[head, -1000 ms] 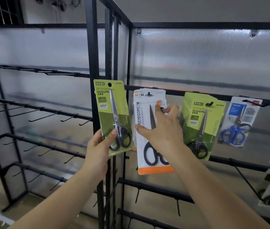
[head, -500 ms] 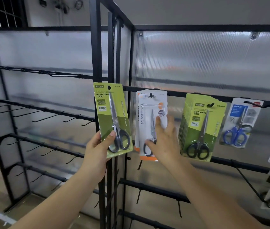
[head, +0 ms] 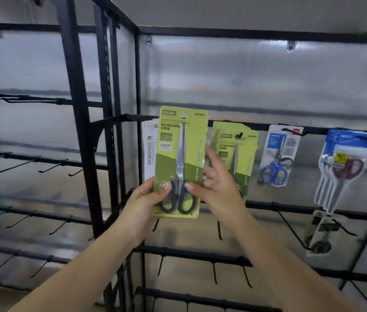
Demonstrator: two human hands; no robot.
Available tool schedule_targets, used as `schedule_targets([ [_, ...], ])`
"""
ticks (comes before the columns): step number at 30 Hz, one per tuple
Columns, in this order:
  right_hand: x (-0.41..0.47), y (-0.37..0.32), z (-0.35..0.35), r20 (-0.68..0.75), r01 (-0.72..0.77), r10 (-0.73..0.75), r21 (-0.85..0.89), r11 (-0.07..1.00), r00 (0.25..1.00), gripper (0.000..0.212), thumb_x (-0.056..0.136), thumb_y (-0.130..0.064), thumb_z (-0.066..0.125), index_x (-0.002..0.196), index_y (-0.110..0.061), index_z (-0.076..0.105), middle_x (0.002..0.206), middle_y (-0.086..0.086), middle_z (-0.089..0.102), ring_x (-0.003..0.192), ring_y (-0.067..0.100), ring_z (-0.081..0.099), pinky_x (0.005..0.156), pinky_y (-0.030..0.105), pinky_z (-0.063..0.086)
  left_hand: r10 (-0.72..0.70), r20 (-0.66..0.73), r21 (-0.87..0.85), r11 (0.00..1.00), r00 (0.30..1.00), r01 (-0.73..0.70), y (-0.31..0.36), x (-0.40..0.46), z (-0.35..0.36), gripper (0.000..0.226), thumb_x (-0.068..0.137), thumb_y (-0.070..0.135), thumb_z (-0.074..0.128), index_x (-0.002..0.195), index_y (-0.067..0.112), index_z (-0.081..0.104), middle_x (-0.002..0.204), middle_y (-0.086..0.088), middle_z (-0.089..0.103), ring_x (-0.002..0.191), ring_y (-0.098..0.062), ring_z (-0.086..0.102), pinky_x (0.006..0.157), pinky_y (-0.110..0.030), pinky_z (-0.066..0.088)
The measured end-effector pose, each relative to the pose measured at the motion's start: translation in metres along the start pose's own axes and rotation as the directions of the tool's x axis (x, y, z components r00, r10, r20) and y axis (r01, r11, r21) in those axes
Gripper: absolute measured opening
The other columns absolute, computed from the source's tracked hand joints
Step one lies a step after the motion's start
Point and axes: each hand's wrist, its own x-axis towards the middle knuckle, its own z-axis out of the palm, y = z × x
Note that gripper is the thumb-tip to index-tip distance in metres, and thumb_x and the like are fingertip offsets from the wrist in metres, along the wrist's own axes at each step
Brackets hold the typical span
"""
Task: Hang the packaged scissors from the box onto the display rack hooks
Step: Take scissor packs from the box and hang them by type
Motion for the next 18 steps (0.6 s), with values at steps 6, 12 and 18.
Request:
schedule_targets([
  [6, -0.023, 0.002, -0.070, -0.163, -0.035, 0.016, -0.115, 0.993, 0.986, 0.090, 0.083, 0.013, 0.056, 0.124, -0.061, 0.026, 0.133, -0.006, 0.052, 0.105, 0.003, 0.061, 0.089, 0.035, 0.054, 0.197, 0.126, 0.700, 0.677, 0.972, -0.227, -0.023, 0.028, 0.061, 0.012, 0.083, 0.031, 0.068, 0.076, 0.024, 0.059, 0.060, 0.009, 0.060, 0.061, -0.008, 0.054, 0.053, -0.018, 0.039],
  [12, -0.027, 0.010, -0.107, -0.104, -0.106, 0.089, -0.169, 0.980, 0.991, 0.088, 0.085, 0.009, 0.054, 0.138, -0.053, 0.021, 0.141, -0.028, 0.023, 0.104, -0.016, 0.049, 0.086, 0.018, 0.051, 0.243, 0.251, 0.961, 0.056, 0.937, -0.272, -0.024, 0.035, 0.091, 0.040, 0.079, 0.066, 0.051, 0.074, 0.026, 0.046, 0.071, 0.010, 0.050, 0.068, -0.014, 0.054, 0.058, -0.028, 0.043],
  [18, -0.021, 0.017, -0.113, -0.052, -0.131, 0.122, -0.245, 0.961, 0.991, 0.089, 0.086, 0.002, 0.059, 0.133, -0.062, 0.017, 0.152, -0.014, 0.021, 0.138, 0.014, 0.029, 0.110, 0.043, 0.034, 0.240, 0.252, 0.966, -0.111, 0.937, -0.232, -0.027, 0.032, 0.092, 0.048, 0.081, 0.069, 0.038, 0.079, 0.024, 0.052, 0.071, 0.011, 0.045, 0.067, -0.014, 0.051, 0.054, -0.026, 0.037],
])
